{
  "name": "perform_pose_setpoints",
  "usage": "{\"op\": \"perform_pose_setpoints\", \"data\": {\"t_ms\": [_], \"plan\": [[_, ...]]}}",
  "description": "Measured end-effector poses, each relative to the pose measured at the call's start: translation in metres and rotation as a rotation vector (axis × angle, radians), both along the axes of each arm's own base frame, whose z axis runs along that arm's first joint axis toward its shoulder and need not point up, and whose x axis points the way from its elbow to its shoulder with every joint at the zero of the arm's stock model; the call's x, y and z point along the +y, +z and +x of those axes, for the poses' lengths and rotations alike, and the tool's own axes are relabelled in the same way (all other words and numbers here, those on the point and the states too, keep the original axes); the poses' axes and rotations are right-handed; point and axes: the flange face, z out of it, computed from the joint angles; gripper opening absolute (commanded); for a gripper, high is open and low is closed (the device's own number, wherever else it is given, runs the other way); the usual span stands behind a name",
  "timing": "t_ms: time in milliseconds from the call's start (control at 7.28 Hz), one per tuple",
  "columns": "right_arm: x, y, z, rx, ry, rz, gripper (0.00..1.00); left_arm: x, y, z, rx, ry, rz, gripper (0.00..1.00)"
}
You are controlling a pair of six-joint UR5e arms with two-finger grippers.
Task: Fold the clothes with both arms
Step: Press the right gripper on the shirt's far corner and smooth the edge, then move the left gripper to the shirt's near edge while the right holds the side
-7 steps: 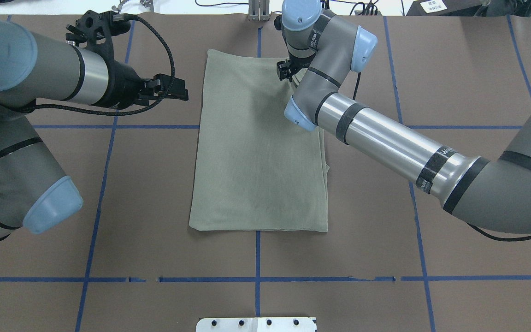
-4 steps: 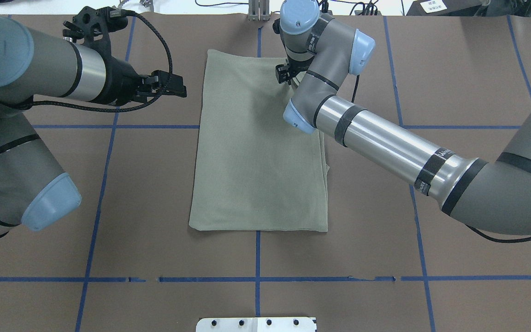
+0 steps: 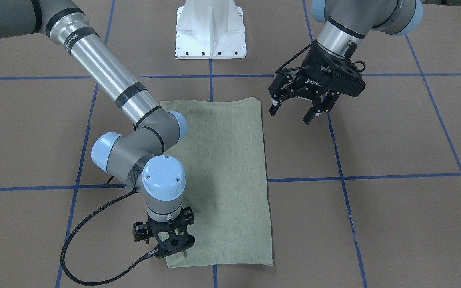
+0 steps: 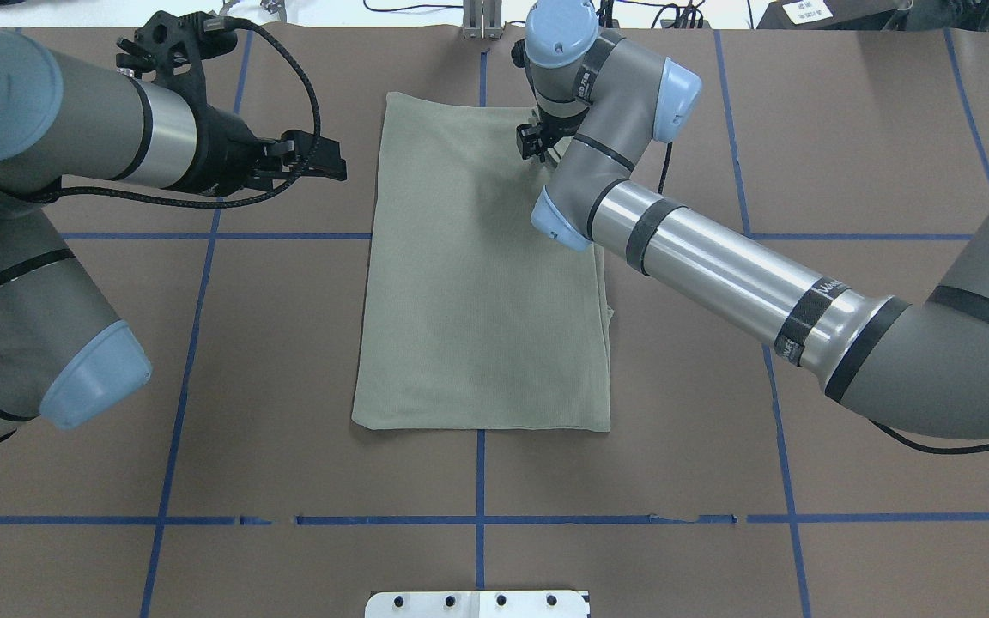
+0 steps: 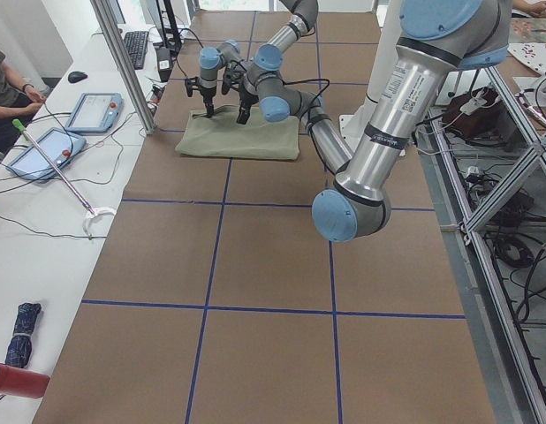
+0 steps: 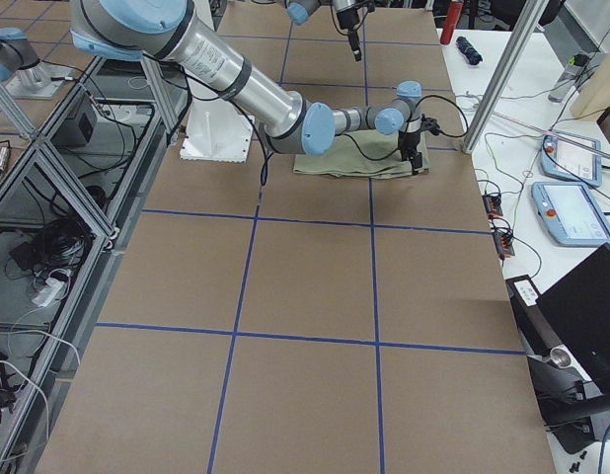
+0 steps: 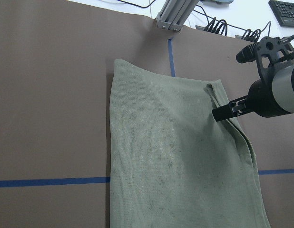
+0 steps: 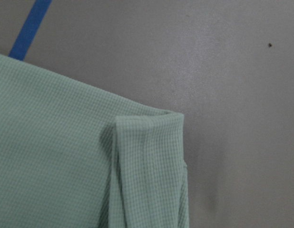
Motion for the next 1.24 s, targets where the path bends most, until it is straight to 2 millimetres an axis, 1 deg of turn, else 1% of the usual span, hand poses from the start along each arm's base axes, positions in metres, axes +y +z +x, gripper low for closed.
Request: {"op": "perform_pose_setpoints", "data": {"t_ms": [275, 412, 824, 961, 1098, 1236], "plan": [[-0.004, 0.009, 0.007, 0.007, 0.002, -0.006, 1.00, -0.001, -0.001, -0.004, 0.006, 0.010, -0.003, 1.00], [-0.008, 0.015, 0.015, 0.011, 0.004, -0.008, 1.00, -0.002, -0.001, -0.007, 0.010, 0.015, -0.006, 1.00], [-0.034, 0.036, 0.057, 0.019, -0.003, -0.013, 1.00, -0.003, -0.001, -0.008, 0.012, 0.020, -0.009, 1.00], [-0.039, 0.036, 0.066, 0.010, -0.006, -0.016, 1.00, -0.003, -0.001, -0.009, 0.012, 0.020, -0.009, 1.00], [-0.041, 0.028, 0.072, -0.010, -0.009, -0.016, 1.00, -0.004, 0.000, -0.008, 0.011, 0.020, -0.010, 1.00], [-0.040, 0.015, 0.075, -0.038, -0.016, -0.017, 1.00, -0.004, 0.002, -0.007, 0.008, 0.022, -0.015, 1.00]]}}
